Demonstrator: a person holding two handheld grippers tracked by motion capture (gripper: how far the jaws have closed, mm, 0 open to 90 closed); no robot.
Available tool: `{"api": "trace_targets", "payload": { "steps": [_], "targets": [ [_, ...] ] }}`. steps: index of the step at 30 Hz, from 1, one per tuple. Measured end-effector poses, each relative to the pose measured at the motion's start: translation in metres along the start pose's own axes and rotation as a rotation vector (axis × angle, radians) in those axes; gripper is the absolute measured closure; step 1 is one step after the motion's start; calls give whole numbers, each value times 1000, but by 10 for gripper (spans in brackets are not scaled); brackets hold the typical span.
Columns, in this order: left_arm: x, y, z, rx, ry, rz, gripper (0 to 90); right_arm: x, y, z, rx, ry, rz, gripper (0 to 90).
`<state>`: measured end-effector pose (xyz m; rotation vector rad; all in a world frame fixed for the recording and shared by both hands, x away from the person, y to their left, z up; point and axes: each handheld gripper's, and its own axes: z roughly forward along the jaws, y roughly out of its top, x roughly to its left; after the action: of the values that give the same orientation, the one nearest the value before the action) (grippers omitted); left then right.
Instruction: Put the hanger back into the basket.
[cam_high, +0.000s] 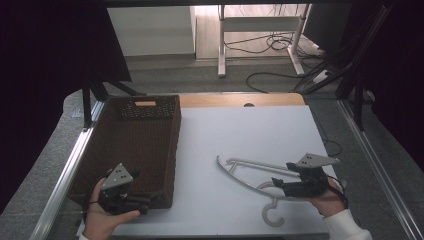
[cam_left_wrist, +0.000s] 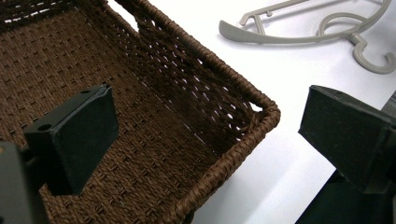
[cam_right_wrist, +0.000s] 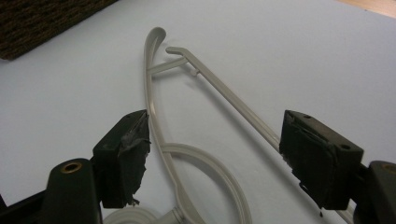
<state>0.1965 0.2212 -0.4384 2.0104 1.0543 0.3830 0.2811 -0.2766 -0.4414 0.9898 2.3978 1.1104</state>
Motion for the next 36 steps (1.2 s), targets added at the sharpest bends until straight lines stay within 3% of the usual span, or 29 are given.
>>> {"api": "trace_targets", "payload": {
  "steps": [19, 23, 31, 32, 36],
  "targets": [
    [-3, -4, -2, -3, -13, 7, 50, -10, 0, -14, 27, -48, -13, 229],
    [-3, -2, -1, -4, -18, 11, 54, -12, 0, -18, 59, -28, -27, 257],
    [-2, 0, 1, -8, -32, 14, 56, -23, -4, -32, 96, -32, -28, 318],
    [0, -1, 2, -6, -34, 10, 57, -27, -6, -34, 120, -9, -25, 337],
    [2, -2, 3, -5, -33, 5, 57, -29, -8, -34, 154, -6, -34, 353]
  ]
}}
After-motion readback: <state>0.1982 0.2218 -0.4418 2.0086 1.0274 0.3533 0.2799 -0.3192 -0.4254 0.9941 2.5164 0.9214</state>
